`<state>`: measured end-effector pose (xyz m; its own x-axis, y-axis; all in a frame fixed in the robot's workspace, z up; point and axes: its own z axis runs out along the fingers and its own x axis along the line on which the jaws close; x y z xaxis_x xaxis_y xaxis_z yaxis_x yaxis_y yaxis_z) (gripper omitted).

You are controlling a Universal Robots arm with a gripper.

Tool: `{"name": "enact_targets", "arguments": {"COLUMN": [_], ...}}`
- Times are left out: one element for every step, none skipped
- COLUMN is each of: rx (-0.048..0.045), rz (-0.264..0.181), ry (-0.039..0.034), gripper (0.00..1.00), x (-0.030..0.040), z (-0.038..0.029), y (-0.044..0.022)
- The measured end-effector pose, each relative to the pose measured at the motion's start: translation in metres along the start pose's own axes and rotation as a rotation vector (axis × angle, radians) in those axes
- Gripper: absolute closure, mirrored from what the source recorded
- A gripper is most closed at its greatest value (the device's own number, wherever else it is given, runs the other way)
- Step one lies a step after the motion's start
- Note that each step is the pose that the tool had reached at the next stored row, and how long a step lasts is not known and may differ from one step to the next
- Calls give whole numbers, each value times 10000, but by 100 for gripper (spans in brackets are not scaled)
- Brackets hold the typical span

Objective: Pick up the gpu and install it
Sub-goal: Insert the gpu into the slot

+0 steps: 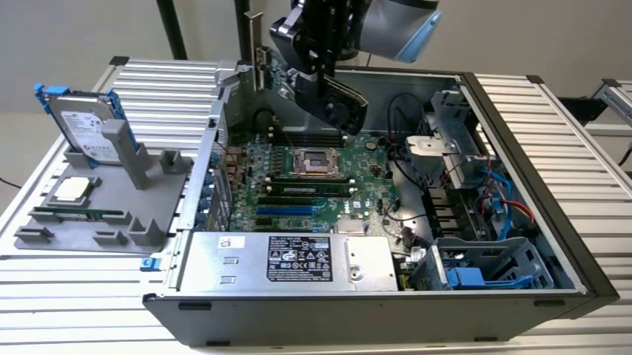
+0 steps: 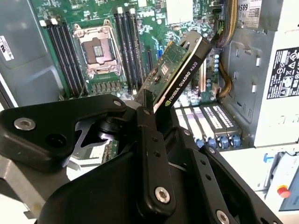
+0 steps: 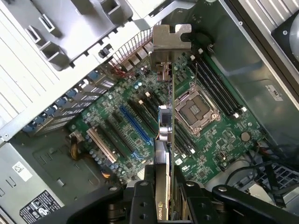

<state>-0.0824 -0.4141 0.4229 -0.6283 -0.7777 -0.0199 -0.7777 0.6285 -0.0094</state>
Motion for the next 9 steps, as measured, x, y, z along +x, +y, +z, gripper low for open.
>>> {"name": "enact_targets", "arguments": {"rx": [-1, -3, -5, -6, -8, -9, -11, -13, -14], "rz": [-76, -156, -233, -312, -386, -460, -541, -624, -697], "ry": [0, -2, -2, -3, -3, -4, -5, -5, -6], "gripper": [100, 100, 100, 100, 100, 100, 100, 100, 100], "x": [0, 0, 0, 0, 0, 0, 0, 0, 0], "z": [0, 0, 0, 0, 0, 0, 0, 0, 0], "y": [0, 0, 0, 0, 0, 0, 0, 0, 0]}}
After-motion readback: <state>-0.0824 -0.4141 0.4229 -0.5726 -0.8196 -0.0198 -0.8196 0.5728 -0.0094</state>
